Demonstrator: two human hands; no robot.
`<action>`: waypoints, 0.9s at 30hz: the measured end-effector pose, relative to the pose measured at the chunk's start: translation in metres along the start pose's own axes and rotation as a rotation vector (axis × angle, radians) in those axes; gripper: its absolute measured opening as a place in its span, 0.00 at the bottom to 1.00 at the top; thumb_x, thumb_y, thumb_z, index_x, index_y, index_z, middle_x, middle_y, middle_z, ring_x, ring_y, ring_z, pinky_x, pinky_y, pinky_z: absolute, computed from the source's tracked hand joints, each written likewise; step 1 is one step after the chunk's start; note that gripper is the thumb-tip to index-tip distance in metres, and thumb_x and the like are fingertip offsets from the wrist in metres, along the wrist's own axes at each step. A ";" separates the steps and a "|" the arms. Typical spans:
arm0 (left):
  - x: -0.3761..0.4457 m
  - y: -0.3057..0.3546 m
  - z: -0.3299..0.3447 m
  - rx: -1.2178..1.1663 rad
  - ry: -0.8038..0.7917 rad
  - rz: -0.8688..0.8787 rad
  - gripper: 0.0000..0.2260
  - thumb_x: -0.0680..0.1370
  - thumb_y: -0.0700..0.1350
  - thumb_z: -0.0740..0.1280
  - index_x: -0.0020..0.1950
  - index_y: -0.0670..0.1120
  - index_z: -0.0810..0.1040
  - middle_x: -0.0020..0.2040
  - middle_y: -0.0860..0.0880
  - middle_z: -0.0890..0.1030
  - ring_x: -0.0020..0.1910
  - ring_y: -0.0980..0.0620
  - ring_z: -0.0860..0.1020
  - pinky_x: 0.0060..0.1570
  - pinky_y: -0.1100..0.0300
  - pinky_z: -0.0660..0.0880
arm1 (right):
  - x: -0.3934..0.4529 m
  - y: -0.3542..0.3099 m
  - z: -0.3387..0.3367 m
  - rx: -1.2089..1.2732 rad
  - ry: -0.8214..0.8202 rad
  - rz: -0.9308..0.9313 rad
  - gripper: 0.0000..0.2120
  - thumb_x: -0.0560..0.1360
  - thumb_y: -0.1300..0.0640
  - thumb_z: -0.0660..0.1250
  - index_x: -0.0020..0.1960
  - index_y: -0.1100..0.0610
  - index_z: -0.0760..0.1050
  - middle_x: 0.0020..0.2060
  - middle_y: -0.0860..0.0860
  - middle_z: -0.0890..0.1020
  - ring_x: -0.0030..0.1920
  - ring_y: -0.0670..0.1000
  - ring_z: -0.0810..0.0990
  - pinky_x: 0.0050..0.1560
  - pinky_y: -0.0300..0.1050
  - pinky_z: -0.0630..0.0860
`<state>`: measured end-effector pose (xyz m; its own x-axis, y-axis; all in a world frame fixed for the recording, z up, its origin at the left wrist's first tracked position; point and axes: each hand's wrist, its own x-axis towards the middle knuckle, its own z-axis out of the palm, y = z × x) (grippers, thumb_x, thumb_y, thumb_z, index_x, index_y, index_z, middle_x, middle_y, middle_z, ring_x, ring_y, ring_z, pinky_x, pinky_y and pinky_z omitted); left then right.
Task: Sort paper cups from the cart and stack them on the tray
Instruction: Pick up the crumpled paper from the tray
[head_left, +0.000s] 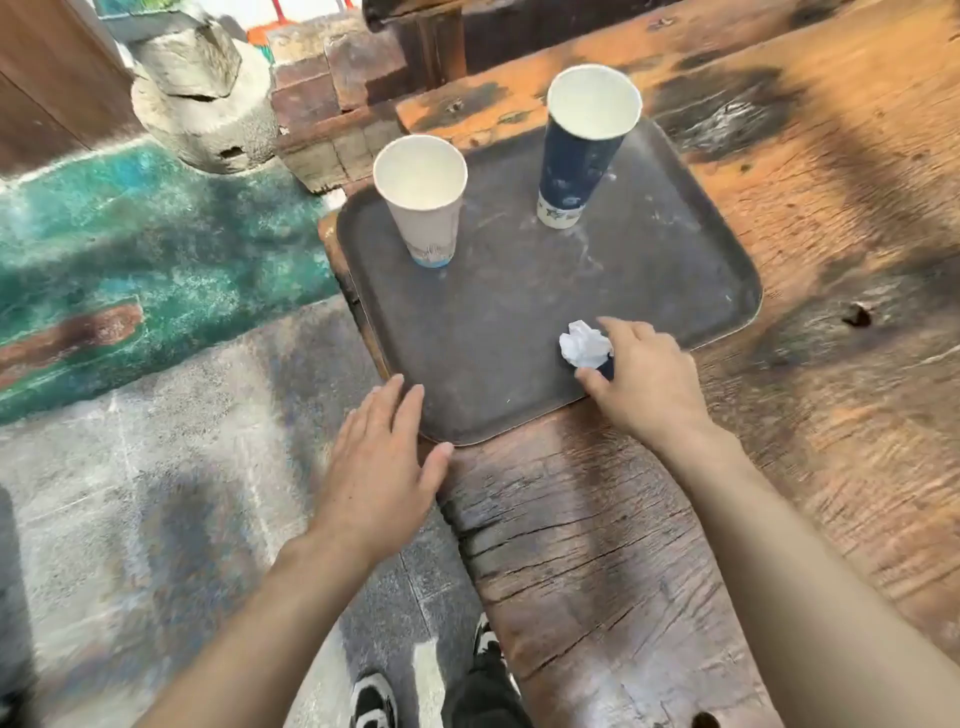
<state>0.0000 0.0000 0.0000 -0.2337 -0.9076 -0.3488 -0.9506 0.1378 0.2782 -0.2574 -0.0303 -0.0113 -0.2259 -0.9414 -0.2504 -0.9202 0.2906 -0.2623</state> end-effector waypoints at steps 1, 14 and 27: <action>0.004 0.000 0.007 0.001 -0.002 0.005 0.29 0.79 0.58 0.56 0.77 0.48 0.56 0.79 0.46 0.55 0.77 0.45 0.55 0.75 0.48 0.53 | 0.006 0.000 0.004 -0.011 0.004 -0.007 0.28 0.73 0.46 0.65 0.71 0.53 0.65 0.67 0.56 0.74 0.64 0.62 0.71 0.59 0.56 0.68; 0.011 -0.007 0.040 0.083 -0.079 0.031 0.31 0.78 0.63 0.46 0.78 0.49 0.52 0.80 0.53 0.50 0.78 0.53 0.41 0.75 0.54 0.42 | 0.014 0.000 0.023 0.100 0.179 -0.080 0.13 0.74 0.54 0.67 0.57 0.58 0.75 0.55 0.59 0.75 0.48 0.64 0.76 0.43 0.51 0.68; -0.080 0.026 -0.016 0.153 0.013 0.269 0.28 0.79 0.61 0.48 0.76 0.51 0.56 0.80 0.51 0.53 0.78 0.50 0.47 0.76 0.48 0.43 | -0.208 0.028 -0.048 0.150 0.419 0.176 0.21 0.72 0.40 0.66 0.61 0.49 0.72 0.42 0.46 0.80 0.45 0.52 0.75 0.46 0.48 0.69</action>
<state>-0.0032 0.0702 0.0492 -0.4794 -0.8352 -0.2693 -0.8749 0.4310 0.2208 -0.2518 0.1656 0.0779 -0.5122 -0.8546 0.0858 -0.8070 0.4446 -0.3887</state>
